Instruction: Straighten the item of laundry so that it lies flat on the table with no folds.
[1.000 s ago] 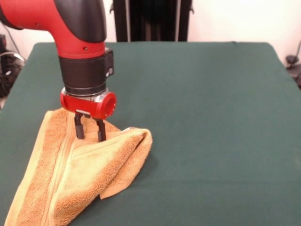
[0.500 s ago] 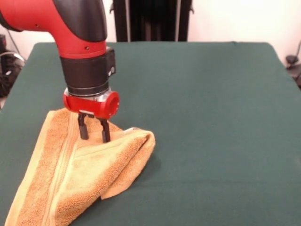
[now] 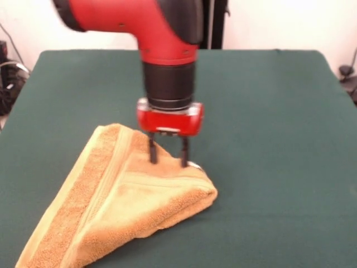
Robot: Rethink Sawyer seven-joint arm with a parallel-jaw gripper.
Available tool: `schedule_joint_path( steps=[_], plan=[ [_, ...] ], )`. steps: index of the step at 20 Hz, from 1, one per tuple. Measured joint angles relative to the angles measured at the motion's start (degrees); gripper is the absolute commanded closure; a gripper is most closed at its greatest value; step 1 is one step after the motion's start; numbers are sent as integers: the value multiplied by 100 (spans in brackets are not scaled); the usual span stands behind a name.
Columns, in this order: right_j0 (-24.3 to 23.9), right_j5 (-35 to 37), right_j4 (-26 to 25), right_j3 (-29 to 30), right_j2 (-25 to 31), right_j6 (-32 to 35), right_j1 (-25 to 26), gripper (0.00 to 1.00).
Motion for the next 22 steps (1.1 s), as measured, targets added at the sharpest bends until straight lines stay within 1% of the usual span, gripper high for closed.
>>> schedule_joint_path(
  steps=[3, 8, 22],
  plan=[
    [260, 0, -2, 1, -32, 0, -11, 0],
    [441, 0, -10, 11, -101, 0, 2, 0],
    [554, 12, 25, 32, -427, 0, 9, 0]
  ],
)
